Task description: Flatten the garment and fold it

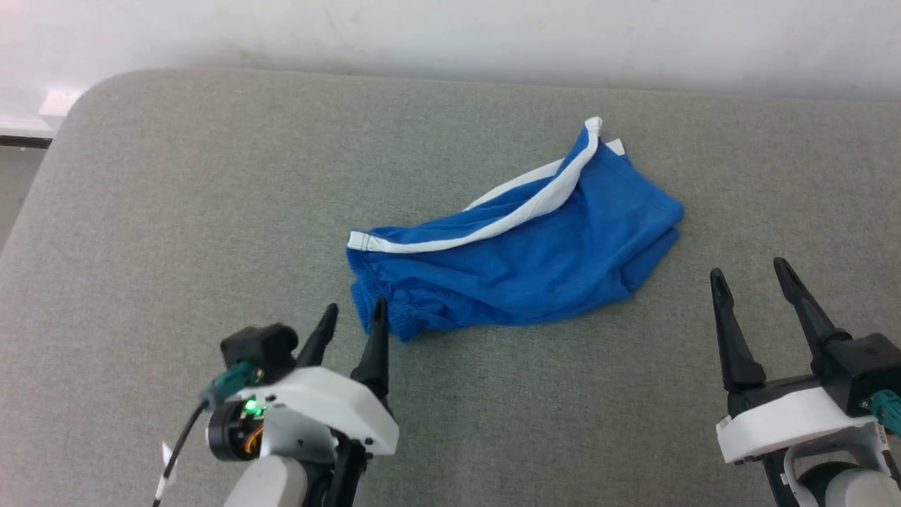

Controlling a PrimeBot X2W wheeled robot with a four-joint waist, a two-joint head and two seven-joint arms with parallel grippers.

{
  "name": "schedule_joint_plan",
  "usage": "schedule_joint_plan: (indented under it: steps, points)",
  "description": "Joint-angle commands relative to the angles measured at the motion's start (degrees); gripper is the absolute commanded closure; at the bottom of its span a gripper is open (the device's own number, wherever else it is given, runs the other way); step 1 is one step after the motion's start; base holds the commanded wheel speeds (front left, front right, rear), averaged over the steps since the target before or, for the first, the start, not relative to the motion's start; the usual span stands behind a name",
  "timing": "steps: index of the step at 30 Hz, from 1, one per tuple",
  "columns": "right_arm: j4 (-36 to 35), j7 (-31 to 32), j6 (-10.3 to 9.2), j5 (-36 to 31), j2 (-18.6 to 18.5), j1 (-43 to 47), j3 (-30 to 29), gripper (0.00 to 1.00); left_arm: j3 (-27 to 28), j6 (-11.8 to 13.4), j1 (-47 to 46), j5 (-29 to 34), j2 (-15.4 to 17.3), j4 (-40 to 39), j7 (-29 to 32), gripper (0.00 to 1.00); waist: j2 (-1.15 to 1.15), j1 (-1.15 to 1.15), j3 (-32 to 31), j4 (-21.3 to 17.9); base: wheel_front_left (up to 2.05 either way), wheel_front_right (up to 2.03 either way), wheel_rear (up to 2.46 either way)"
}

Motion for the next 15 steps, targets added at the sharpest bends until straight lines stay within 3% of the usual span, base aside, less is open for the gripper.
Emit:
schedule_joint_plan:
  steps: [1, 7, 15]
  points:
    - [-0.2, 0.2, -0.05, 0.5, 0.2, -0.4, -0.1, 0.0, 0.1, 0.2, -1.4, -1.6, -0.3, 0.3, 2.7, 0.0, -0.01, 0.0, 0.8, -0.6, 0.0, 0.0, 0.0]
    - [0.6, 0.1, -0.05, 1.2, 0.2, -0.9, 0.3, 0.0, -0.8, 1.2, -4.5, -2.3, 1.0, 1.8, 10.0, 0.0, -0.01, 0.0, 2.6, -2.0, 0.0, 0.0, 0.0]
    - [1.4, 0.0, -0.05, 1.3, 0.2, -1.9, 0.8, 0.0, -1.7, 3.5, -7.0, -0.2, 2.8, 5.5, 14.3, 0.0, -0.01, 0.0, 4.5, -3.2, 0.0, 0.0, 0.0]
